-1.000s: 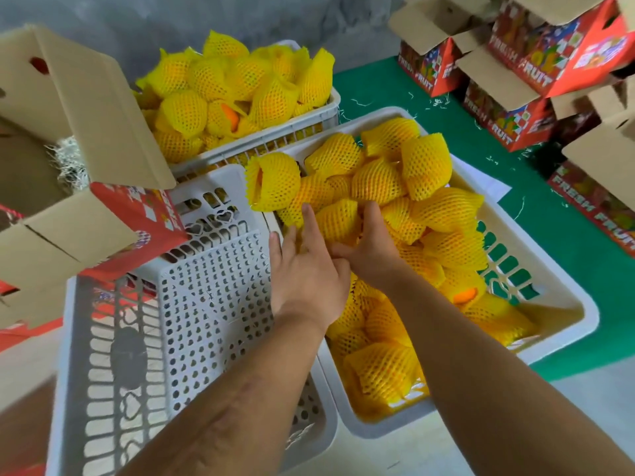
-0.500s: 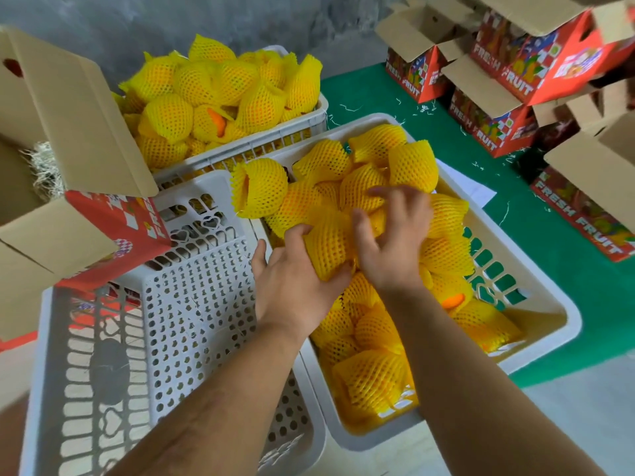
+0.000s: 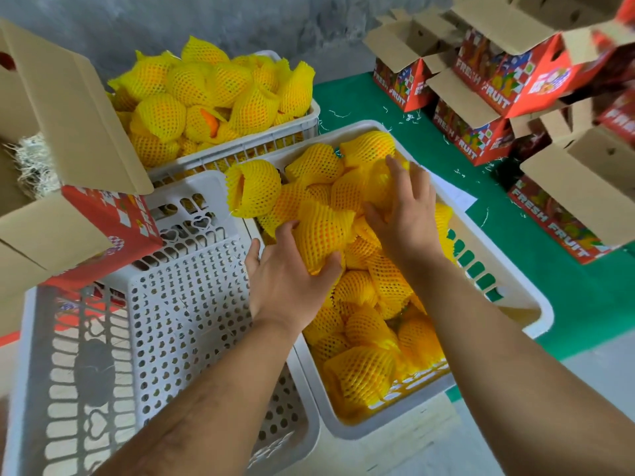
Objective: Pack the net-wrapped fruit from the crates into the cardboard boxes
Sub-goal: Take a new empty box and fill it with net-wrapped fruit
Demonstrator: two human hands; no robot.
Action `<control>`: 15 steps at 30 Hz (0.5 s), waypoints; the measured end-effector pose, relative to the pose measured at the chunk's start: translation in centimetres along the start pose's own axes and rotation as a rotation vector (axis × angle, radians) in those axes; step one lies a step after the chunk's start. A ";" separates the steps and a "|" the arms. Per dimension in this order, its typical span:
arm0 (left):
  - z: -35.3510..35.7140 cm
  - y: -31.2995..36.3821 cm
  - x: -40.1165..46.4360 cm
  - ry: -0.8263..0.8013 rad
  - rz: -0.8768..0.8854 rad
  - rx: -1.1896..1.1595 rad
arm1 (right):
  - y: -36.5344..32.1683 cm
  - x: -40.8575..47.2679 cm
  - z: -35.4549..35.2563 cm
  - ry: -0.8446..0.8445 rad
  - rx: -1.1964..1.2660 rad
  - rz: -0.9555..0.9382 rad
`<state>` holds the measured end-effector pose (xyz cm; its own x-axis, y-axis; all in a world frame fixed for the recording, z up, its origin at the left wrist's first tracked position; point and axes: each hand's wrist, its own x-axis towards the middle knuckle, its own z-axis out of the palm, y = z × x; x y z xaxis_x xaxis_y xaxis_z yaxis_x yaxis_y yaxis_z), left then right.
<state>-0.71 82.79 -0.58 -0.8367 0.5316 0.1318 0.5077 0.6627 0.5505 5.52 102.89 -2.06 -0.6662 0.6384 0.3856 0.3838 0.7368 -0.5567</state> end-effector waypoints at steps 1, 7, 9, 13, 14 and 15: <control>-0.1 0.0 -0.1 0.003 -0.029 -0.082 | -0.5 -0.9 -0.4 0.038 0.060 0.020; -3.3 0.4 -3.2 0.005 -0.117 -0.640 | -8.5 -7.5 -2.1 0.040 0.931 0.457; -5.2 -0.3 -5.5 -0.046 -0.163 -0.875 | -11.5 -9.6 -2.2 -0.005 1.146 0.560; -10.9 -4.7 -9.7 -0.160 -0.242 -0.996 | -17.3 -14.0 -2.1 -0.116 1.127 0.399; -12.6 -6.2 -10.8 -0.189 -0.282 -1.021 | -18.8 -15.0 -2.0 -0.149 1.046 0.344; -14.3 -7.9 -12.0 -0.210 -0.325 -1.027 | -20.3 -16.0 -1.8 -0.187 0.972 0.302</control>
<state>2.38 63.63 5.26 -0.7988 0.5547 -0.2328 -0.2246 0.0840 0.9708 9.50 78.07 4.38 -0.7486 0.6606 0.0567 -0.0748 0.0008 -0.9972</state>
